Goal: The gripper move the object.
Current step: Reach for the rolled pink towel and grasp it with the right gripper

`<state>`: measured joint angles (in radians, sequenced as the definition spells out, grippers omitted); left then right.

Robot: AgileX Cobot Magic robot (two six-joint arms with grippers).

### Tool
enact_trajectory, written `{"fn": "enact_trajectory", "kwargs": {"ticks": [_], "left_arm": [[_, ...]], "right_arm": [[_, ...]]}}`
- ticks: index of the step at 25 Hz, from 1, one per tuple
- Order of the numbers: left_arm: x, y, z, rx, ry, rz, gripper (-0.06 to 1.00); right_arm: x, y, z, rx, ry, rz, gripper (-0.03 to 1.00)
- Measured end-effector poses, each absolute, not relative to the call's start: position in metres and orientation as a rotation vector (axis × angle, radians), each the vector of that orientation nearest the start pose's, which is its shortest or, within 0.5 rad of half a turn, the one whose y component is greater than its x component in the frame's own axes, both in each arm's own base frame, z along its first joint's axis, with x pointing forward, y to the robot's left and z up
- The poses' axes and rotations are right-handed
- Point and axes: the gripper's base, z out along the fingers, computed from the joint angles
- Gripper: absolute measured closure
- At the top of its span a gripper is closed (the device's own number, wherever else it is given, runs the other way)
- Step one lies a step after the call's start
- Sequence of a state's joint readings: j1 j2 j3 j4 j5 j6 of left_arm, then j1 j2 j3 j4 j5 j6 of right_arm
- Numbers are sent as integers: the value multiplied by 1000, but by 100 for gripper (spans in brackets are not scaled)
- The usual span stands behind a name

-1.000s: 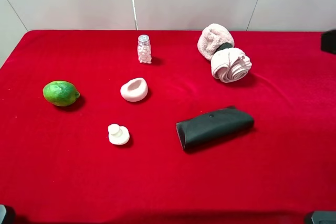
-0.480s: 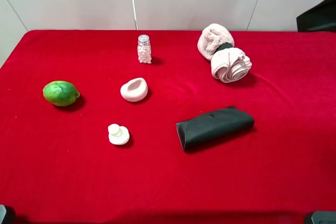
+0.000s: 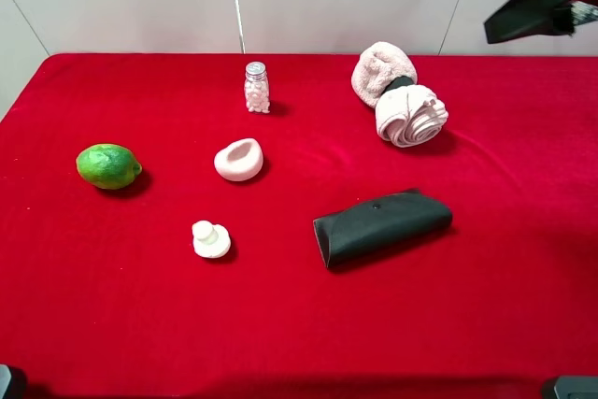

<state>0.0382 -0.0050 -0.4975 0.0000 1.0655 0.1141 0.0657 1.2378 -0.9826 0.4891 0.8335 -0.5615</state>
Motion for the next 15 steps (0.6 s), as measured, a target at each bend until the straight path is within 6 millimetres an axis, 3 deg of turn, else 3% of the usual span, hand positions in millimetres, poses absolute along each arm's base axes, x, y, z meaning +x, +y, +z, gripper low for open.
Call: {"fn": "enact_trajectory", "kwargs": {"ticks": [15], "left_arm": [[-6,0,276,77,2047,94,-3]], "right_arm": [[308,94,289,-622,2435,420,27]]}}
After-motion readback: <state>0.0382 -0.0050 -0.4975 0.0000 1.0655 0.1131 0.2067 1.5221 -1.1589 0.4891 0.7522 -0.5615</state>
